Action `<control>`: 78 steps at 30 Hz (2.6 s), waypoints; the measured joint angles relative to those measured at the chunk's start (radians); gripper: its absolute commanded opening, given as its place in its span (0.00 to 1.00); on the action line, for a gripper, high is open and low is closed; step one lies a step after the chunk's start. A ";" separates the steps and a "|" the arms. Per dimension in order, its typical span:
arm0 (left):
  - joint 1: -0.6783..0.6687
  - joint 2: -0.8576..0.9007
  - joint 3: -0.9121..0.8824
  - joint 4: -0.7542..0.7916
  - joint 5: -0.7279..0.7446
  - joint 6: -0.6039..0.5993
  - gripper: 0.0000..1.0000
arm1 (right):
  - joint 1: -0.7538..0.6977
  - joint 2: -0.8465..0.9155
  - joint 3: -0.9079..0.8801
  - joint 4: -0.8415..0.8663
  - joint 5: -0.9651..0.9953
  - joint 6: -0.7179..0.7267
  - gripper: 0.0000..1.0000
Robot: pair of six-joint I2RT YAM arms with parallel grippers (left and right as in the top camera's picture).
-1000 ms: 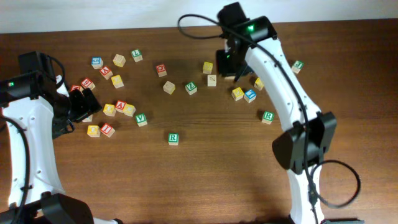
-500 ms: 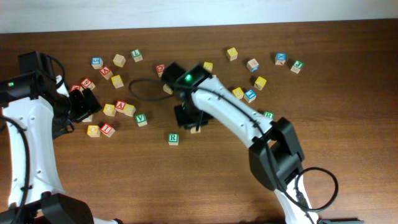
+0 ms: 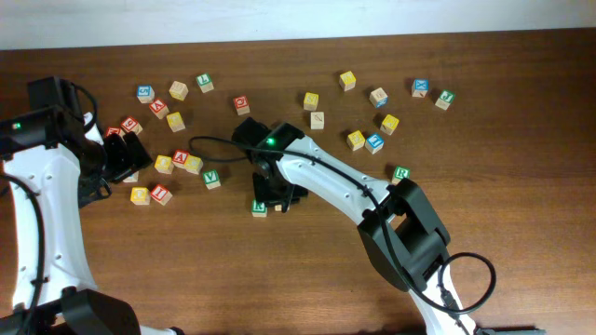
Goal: Spell out RSS
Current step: 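Carry the yellow S block to the right of the green R block, then set the yellow S block down and open the right gripper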
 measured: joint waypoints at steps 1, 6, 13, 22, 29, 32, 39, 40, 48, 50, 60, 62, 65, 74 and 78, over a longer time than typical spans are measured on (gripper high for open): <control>0.000 0.000 0.000 0.000 0.000 0.000 0.99 | 0.000 0.000 -0.005 0.007 0.000 0.004 0.25; 0.000 0.000 0.000 0.000 0.000 0.000 0.99 | 0.001 0.000 -0.061 0.047 0.008 0.025 0.26; 0.000 0.000 0.000 0.000 0.000 0.000 0.99 | 0.003 0.000 -0.068 0.065 0.008 0.030 0.29; 0.000 0.000 0.000 0.000 0.000 0.000 0.99 | 0.009 0.000 -0.089 0.074 0.003 0.033 0.29; 0.000 0.000 0.000 0.000 0.000 0.000 0.99 | 0.009 0.000 -0.089 0.074 -0.017 0.038 0.28; 0.000 0.000 0.000 0.000 0.000 0.000 0.99 | 0.009 0.000 -0.090 0.074 -0.026 0.042 0.28; 0.000 0.000 0.000 0.000 0.000 0.000 0.99 | 0.009 0.000 -0.090 0.074 -0.023 0.045 0.29; 0.000 0.000 0.000 0.000 0.000 0.000 0.98 | 0.009 0.000 -0.090 0.074 -0.023 0.042 0.29; 0.000 0.000 0.000 0.000 0.000 0.000 0.99 | 0.009 0.000 -0.090 0.074 -0.022 0.006 0.29; 0.000 0.000 0.000 0.000 0.000 0.000 0.99 | 0.009 0.000 -0.090 0.074 -0.022 0.002 0.31; 0.000 0.000 0.000 0.000 0.000 0.000 0.99 | 0.009 0.000 -0.090 0.074 -0.018 -0.005 0.36; 0.000 0.000 0.000 0.000 0.000 0.000 0.99 | 0.009 0.000 -0.089 0.065 -0.019 -0.005 0.36; 0.000 0.000 0.000 0.000 0.000 0.000 0.99 | 0.009 0.000 -0.068 0.043 -0.018 -0.005 0.36; 0.000 0.000 0.000 0.000 0.000 0.000 0.99 | 0.005 0.001 0.122 -0.108 0.033 -0.006 0.37; 0.000 0.000 0.000 0.000 0.000 0.000 0.99 | -0.038 0.001 0.246 -0.156 0.050 -0.051 0.41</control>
